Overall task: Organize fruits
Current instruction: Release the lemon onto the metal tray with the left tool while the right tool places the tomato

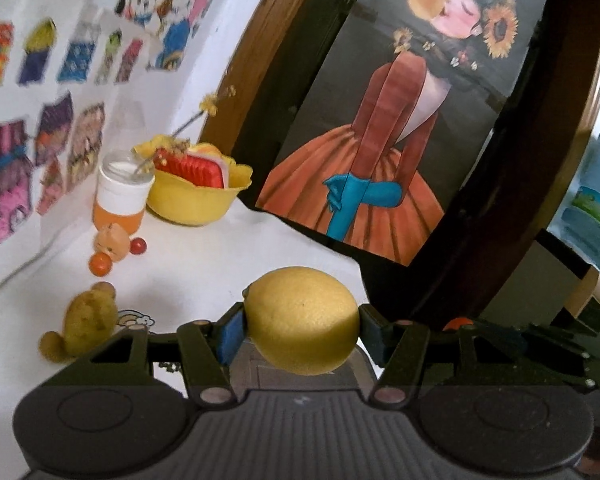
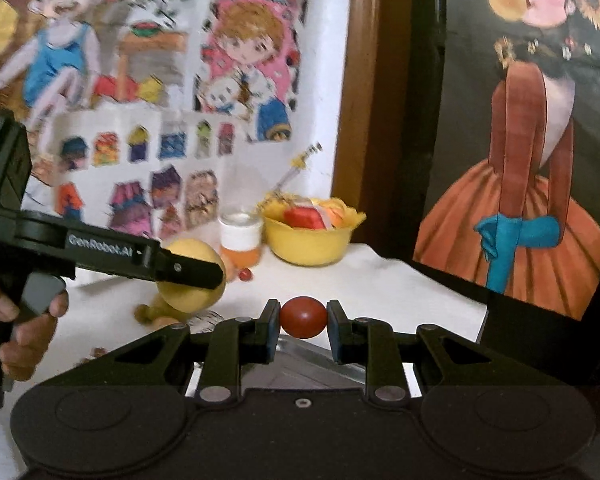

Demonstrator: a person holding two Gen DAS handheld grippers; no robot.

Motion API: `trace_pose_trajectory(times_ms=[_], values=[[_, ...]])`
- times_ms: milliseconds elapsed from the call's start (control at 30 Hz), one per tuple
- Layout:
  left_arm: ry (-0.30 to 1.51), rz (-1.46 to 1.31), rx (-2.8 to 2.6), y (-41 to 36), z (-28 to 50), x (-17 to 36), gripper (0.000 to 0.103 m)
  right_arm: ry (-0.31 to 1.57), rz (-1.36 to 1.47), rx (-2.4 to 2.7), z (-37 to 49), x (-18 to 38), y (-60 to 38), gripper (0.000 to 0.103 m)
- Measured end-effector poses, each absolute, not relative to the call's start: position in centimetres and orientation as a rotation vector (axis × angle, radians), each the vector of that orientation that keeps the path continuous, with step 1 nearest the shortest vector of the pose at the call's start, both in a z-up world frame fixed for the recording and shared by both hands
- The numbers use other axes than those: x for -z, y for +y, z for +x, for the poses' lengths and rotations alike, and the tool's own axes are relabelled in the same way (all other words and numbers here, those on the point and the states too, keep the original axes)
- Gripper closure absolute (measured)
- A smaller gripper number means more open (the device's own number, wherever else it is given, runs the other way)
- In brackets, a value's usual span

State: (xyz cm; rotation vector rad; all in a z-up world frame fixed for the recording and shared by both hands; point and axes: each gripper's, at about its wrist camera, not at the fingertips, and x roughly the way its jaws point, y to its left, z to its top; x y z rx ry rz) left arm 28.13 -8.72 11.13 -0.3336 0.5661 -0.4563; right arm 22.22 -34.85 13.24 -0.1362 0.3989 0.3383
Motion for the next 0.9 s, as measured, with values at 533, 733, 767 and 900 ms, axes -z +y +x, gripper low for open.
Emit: trace_pose_trajectory(times_ms=[533,733,767,900], values=[[0.679,-0.304,0.482,-13.2,36.0,-3.8,0.039,0.523,-0.105,-0.324,32.0,-3.5,-36.8,0.076],[0.711,-0.274,0.475,-14.1,36.9,-2.6,0.039,0.587,-0.102,-0.322,34.1,-1.5,-37.0,0.076],[0.717,-0.271,0.473,-14.2,37.1,-2.4,0.039,0.598,-0.097,-0.323,34.3,-1.3,-37.1,0.076],[0.734,-0.262,0.463,-14.5,37.7,-1.9,0.039,0.628,-0.098,-0.317,35.0,-0.6,-37.2,0.076]])
